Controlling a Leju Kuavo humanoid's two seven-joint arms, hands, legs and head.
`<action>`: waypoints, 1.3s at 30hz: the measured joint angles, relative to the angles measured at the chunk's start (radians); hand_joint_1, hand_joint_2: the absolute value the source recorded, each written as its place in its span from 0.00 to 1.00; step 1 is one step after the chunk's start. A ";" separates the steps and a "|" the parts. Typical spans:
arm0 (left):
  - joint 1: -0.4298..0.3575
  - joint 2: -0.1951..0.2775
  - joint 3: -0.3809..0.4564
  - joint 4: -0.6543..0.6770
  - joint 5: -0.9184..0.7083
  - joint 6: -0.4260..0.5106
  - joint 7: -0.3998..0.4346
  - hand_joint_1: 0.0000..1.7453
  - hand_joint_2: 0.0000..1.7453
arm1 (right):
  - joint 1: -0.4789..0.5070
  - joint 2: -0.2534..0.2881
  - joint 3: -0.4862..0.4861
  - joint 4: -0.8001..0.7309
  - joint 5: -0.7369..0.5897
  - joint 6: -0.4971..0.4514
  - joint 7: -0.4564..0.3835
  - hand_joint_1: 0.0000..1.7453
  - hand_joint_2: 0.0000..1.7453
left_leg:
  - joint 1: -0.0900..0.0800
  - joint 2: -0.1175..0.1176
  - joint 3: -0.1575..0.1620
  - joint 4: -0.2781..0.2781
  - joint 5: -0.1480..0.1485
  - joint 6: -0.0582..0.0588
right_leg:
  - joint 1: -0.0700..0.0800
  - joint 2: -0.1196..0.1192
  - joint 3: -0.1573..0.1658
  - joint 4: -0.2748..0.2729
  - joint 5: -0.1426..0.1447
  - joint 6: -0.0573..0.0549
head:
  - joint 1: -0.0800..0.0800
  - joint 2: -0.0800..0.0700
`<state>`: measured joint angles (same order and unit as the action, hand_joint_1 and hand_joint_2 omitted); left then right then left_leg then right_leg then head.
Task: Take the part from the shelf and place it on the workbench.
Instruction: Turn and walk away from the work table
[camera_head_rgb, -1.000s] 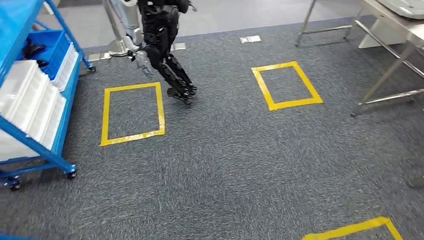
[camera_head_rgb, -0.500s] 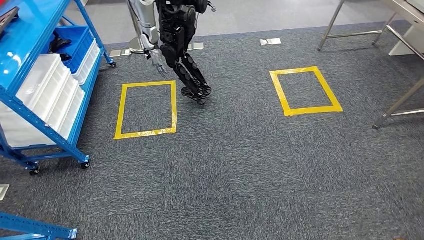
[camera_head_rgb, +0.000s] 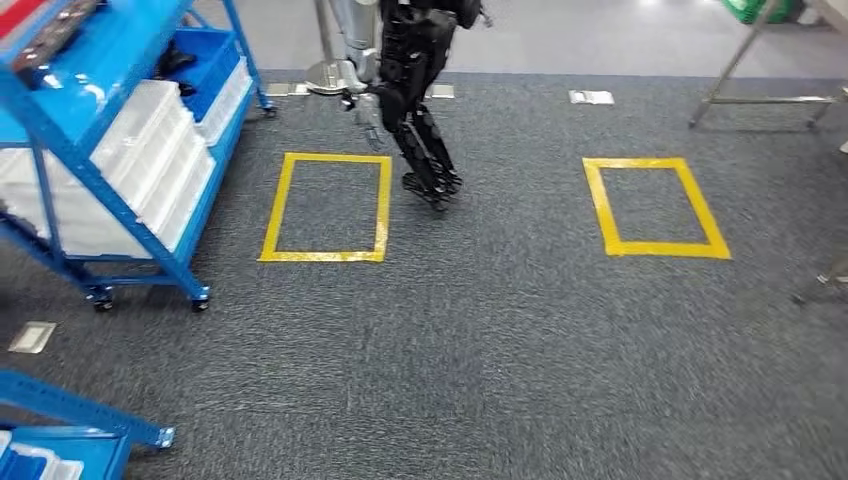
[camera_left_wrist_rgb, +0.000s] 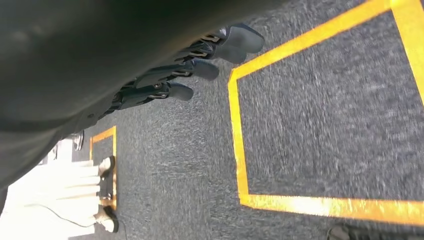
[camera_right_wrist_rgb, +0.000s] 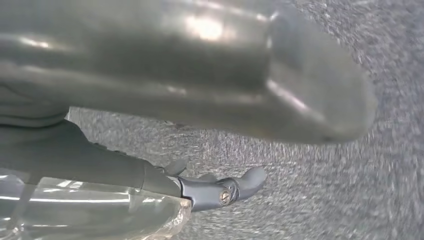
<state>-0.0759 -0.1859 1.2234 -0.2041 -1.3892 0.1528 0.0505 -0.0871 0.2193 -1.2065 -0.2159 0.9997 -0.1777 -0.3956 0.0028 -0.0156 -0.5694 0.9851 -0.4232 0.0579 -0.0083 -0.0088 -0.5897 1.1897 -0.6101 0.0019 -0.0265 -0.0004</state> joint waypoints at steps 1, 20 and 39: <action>-0.001 -0.001 0.000 0.000 0.002 0.004 0.002 0.00 0.00 | 0.001 0.000 0.000 0.000 0.003 0.000 0.000 0.00 0.00 | 0.000 -0.011 0.000 0.000 0.000 0.000 | -0.002 0.003 -0.035 0.058 -0.015 0.003 | 0.001 0.000; -0.020 -0.057 0.000 0.002 0.023 0.092 0.034 0.00 0.00 | -0.004 0.001 0.018 0.001 0.024 0.002 -0.014 0.00 0.00 | 0.010 0.025 -0.086 0.191 -0.070 -0.041 | 0.002 -0.040 0.071 -0.208 0.127 -0.021 | -0.005 0.000; -0.035 -0.064 0.001 0.003 0.035 0.105 0.025 0.00 0.00 | -0.008 -0.001 0.025 0.002 0.023 0.002 -0.023 0.00 0.00 | -0.002 -0.074 0.003 0.015 -0.016 -0.028 | -0.021 0.047 0.048 -0.200 0.137 0.029 | 0.004 0.000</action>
<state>-0.1105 -0.2499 1.2246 -0.2012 -1.3540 0.2577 0.0755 -0.0956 0.2181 -1.1815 -0.2144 1.0223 -0.1755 -0.4188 0.0010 -0.0897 -0.5662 1.0002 -0.4389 0.0296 -0.0296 0.0379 -0.5414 0.9899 -0.4733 0.0307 -0.0229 -0.0004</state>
